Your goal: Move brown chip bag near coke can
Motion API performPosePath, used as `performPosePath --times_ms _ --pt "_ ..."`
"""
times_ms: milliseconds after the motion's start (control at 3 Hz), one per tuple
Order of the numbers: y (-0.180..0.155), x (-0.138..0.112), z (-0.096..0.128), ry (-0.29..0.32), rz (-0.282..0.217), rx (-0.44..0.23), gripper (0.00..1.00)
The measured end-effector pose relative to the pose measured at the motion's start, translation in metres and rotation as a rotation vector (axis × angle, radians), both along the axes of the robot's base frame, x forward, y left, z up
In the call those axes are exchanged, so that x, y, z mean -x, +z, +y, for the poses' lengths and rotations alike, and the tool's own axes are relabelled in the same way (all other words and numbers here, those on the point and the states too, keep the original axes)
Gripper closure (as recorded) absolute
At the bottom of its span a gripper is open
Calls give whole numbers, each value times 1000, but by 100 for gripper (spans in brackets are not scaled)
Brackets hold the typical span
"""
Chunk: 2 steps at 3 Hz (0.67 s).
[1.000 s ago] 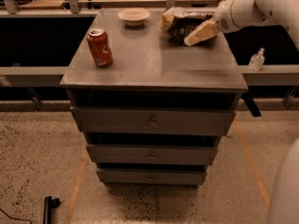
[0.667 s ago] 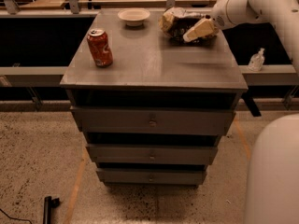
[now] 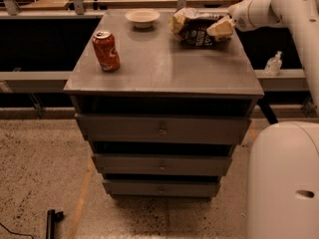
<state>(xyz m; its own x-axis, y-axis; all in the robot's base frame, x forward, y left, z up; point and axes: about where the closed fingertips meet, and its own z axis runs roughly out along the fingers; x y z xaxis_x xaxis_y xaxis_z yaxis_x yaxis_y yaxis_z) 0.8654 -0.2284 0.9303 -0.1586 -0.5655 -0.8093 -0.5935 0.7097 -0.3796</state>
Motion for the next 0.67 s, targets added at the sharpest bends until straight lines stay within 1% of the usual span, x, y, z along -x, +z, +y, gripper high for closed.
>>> performPosePath --times_ms 667 --pt "-20 -5 7 83 10 -28 83"
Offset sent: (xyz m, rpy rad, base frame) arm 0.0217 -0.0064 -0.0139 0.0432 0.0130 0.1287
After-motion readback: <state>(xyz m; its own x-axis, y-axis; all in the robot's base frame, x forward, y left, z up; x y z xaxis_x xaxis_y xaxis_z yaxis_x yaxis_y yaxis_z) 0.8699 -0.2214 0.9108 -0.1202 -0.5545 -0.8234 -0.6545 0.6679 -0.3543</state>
